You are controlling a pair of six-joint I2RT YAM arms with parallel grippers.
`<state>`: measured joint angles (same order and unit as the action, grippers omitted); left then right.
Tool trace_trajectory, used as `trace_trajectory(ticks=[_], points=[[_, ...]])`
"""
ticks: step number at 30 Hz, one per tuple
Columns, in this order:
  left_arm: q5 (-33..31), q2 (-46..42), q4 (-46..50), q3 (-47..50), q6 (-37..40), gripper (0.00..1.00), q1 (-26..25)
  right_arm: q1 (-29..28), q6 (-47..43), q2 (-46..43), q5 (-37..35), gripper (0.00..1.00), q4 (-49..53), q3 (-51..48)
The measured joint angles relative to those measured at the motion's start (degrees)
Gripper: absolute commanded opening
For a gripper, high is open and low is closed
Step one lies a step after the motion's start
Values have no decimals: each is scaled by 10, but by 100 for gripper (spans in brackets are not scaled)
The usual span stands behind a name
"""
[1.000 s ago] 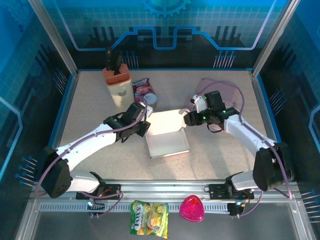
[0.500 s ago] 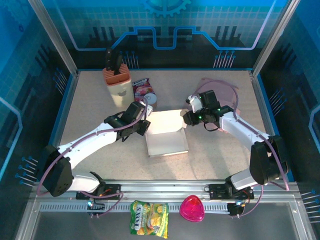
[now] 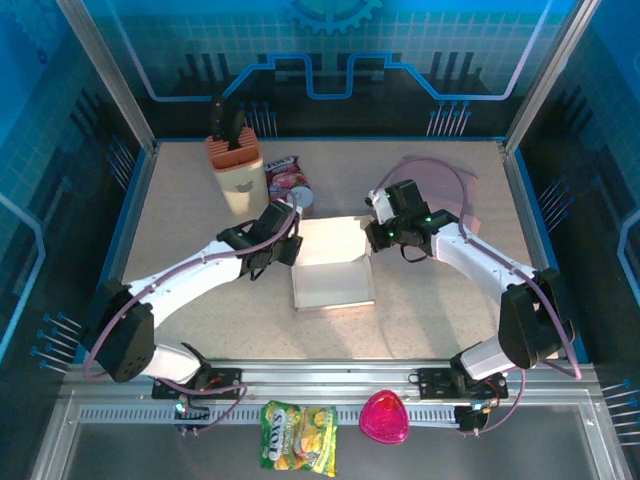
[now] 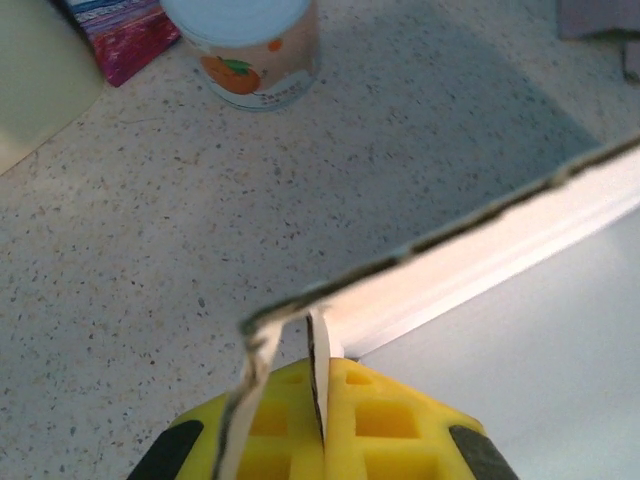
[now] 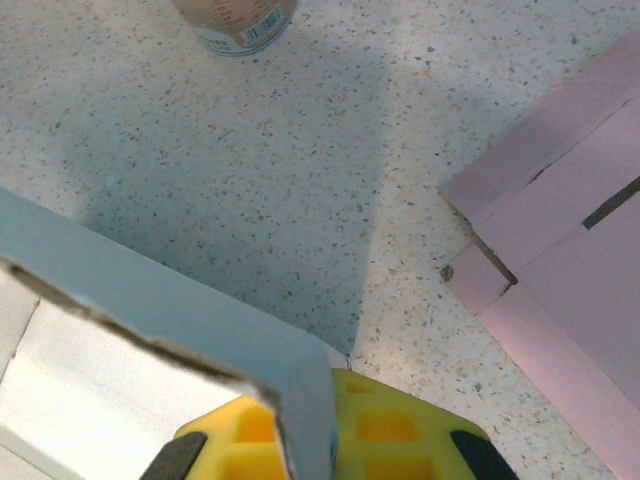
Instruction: Fold the paper box
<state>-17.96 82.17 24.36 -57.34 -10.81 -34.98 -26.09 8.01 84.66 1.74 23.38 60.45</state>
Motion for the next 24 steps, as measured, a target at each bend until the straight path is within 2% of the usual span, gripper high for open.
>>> trace_trajectory(ticks=[6, 11, 18, 24], points=[[-34, 41, 13, -43, -105, 0, 2, -37, 74, 0, -79, 0, -5, 12], [-56, 56, 2, -62, -160, 0, 3, -48, 138, 0, -119, 0, -35, 11], [-82, 54, -78, -47, -158, 0, 11, -52, 174, -11, -141, 0, -154, -38], [-82, 30, -207, 54, -127, 0, 13, -65, 174, -23, -147, 0, -267, -120]])
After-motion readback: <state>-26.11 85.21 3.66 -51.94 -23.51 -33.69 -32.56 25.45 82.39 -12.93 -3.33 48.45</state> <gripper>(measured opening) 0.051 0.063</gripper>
